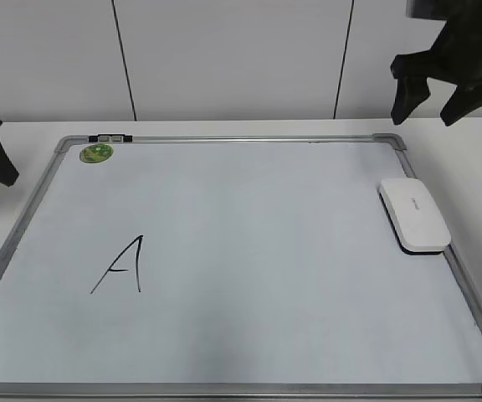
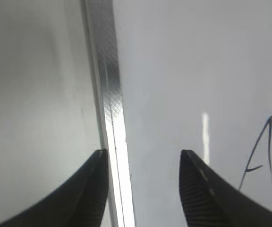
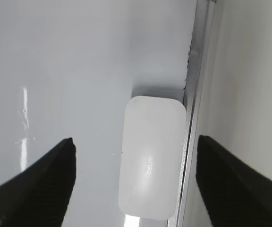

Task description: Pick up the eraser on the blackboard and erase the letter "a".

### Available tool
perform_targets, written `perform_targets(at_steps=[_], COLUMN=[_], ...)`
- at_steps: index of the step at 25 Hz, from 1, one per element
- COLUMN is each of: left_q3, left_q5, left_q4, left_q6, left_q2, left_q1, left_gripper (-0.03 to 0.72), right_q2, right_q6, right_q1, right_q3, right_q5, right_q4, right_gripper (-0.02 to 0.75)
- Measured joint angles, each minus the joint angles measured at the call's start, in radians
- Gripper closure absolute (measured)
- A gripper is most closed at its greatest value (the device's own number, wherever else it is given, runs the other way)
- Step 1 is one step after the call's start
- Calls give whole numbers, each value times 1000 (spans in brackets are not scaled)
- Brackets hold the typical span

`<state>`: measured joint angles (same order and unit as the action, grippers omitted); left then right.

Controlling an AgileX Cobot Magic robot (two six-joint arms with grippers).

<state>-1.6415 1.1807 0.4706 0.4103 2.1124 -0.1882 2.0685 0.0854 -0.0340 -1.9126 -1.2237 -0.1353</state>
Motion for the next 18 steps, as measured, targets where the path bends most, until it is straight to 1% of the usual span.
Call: perform_targets(at_steps=[5,7,11,14,18], left_q3=[-2,-2,-2,0,47], left_q5=[21,23,31,40,42], left_q4=[-12,-18,-91,-138,-147], left_q6=[-21,-47,-114,-145,-166], left_q2=[-72,-105,-192,-283,-432], left_q1=[-10,-10,-8,5,41], left_gripper=[326,325,325,325,325], right_q2=[-104,-150,-240,-288,-348], right_q6=[4,6,8,10,10], right_q1=[0,0,0,0,0], right_q3=[44,74,122,136,143], right_q5=[-4,-6,-13,-19,-19], right_q4=[-4,-5,-6,-13,-48], right_gripper=[150,149,149,149,149])
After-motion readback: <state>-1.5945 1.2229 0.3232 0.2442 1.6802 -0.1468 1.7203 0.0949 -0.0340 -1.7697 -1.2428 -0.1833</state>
